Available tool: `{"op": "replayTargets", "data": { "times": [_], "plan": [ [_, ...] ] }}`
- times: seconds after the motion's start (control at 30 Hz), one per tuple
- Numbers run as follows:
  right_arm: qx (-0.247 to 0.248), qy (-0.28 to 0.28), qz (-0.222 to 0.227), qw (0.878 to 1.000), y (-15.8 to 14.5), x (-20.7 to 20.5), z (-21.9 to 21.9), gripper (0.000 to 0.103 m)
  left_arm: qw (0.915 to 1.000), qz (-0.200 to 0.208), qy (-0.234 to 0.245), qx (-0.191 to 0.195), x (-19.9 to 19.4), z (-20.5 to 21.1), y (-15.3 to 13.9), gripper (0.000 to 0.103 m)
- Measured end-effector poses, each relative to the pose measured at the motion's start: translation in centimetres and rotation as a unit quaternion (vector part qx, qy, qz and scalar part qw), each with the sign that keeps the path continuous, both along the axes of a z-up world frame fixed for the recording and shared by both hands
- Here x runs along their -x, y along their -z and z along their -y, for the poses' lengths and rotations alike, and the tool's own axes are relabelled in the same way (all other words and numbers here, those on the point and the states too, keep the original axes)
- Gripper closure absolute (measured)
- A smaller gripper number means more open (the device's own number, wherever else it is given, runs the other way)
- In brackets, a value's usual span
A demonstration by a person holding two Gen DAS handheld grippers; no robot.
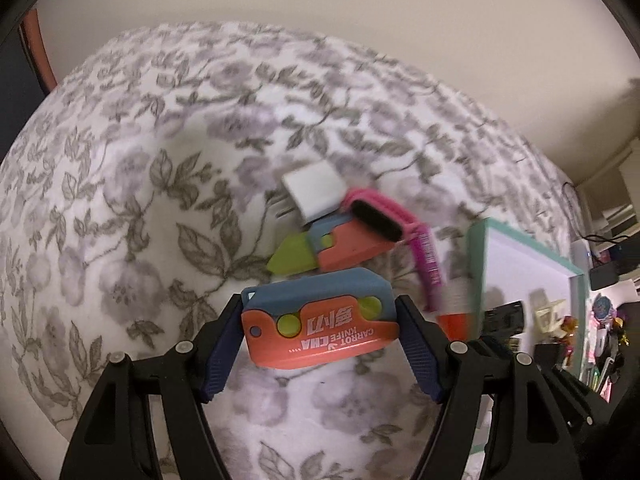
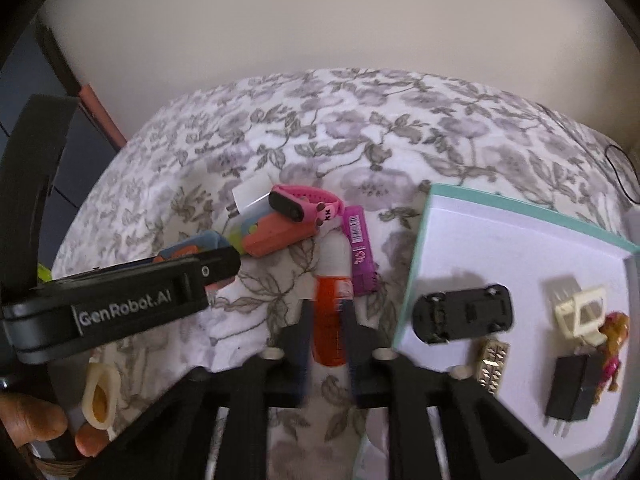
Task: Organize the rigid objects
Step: 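Carry the carrot knife toy and red glue bottle over the tray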
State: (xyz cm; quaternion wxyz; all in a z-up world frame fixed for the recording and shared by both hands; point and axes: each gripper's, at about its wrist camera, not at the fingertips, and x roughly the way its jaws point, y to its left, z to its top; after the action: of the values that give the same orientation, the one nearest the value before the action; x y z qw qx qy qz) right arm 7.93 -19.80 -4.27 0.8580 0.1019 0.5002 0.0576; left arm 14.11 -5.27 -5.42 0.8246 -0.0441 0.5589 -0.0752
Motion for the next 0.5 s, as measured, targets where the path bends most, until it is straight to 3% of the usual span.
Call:
{"op": "replayTargets", "data": {
  "times": [0.27,0.5],
  "plan": [
    [-0.028,0.019,0.005,0.999,-0.8,1.7,2.2,0.096,0.9997,0.021,0.01,0.007,1.6,1.7,-1.7,0.028],
    [-0.027,-0.008,-0.005,1.0,0.2,0.8,0.9,0.095,0.9999,-0.006,-0.001,-0.009,1.4,1.0,0.1,0.028]
  ]
}}
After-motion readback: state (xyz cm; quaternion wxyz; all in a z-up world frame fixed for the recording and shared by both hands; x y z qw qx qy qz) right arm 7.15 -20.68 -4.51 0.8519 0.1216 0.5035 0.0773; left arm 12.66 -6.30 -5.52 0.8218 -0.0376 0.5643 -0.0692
